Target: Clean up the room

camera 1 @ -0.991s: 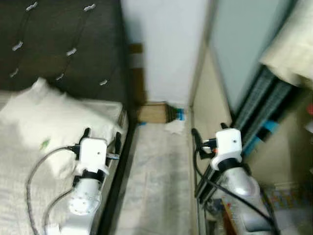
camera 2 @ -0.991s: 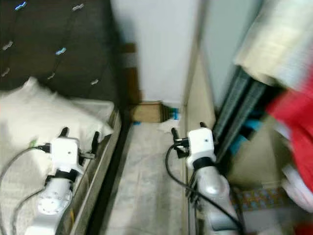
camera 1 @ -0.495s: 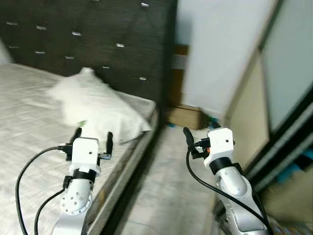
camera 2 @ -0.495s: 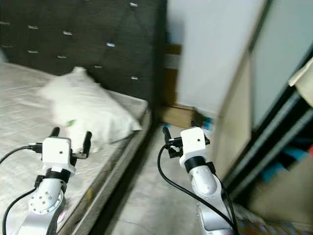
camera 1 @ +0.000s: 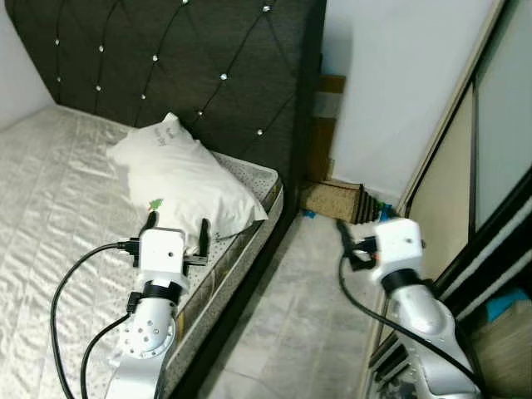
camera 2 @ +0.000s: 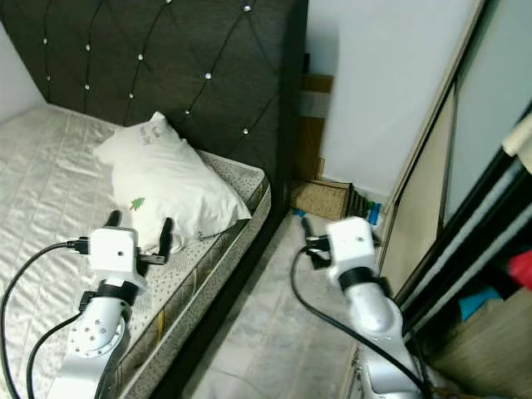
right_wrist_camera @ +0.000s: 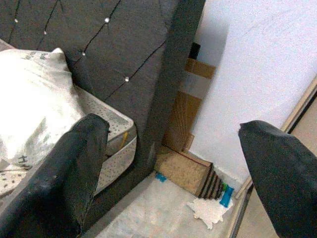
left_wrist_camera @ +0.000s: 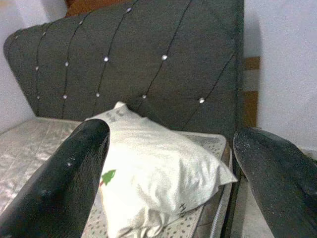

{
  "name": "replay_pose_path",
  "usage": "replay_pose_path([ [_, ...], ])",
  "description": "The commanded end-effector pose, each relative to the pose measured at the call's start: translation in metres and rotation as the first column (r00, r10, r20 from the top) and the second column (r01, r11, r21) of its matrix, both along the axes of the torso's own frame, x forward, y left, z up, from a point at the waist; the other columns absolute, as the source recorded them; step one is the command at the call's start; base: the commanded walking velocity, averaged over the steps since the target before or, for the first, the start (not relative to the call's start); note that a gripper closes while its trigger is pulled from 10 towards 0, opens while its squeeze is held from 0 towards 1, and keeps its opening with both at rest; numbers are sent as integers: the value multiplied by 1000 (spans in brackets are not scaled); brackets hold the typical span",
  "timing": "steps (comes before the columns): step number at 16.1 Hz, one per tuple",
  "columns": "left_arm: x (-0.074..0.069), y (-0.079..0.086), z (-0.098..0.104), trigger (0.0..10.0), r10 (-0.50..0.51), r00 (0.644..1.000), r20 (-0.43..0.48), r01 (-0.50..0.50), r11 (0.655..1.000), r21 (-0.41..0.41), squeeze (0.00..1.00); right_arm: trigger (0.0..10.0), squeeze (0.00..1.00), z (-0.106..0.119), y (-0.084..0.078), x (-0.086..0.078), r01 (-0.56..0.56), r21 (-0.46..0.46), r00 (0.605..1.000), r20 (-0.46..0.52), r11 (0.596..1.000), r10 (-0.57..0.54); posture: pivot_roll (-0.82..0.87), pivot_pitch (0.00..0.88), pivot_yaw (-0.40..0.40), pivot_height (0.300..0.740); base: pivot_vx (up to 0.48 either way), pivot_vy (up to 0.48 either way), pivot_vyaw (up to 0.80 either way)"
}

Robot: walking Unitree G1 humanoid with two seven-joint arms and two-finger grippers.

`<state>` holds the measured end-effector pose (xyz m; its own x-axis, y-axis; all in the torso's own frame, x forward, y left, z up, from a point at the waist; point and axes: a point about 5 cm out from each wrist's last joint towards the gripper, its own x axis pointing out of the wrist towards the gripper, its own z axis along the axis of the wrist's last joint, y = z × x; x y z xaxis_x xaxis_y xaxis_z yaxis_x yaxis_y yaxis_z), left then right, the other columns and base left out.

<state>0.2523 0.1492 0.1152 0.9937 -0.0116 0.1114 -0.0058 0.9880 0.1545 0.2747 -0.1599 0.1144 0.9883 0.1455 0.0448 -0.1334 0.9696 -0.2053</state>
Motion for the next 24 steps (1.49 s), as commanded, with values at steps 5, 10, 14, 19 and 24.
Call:
replay_pose_path([
  [5,2,8,6,10000,17,1000,12,-17,1000,23,0,10000,0,11,8,3,-29,16,999,35,999,28,-9,77,-16,740,0,0,800],
  [10,5,6,10,10000,10,1000,28,-11,999,30,0,10000,0,12,6,3,-13,16,999,37,1000,12,-14,109,-11,740,0,0,800],
  [14,6,4,13,10000,4,999,35,-4,1000,25,0,10000,0,12,7,3,-11,19,999,37,1000,11,-10,124,-11,740,0,0,800],
  [19,7,4,15,10000,-16,999,38,15,1000,19,0,10000,0,12,9,4,-17,24,999,33,1000,17,-10,129,-9,740,0,0,800],
  [24,7,2,15,10000,-46,998,42,46,999,5,0,10000,0,12,9,6,-16,53,999,29,998,14,-10,128,-9,740,102,0,318],
])
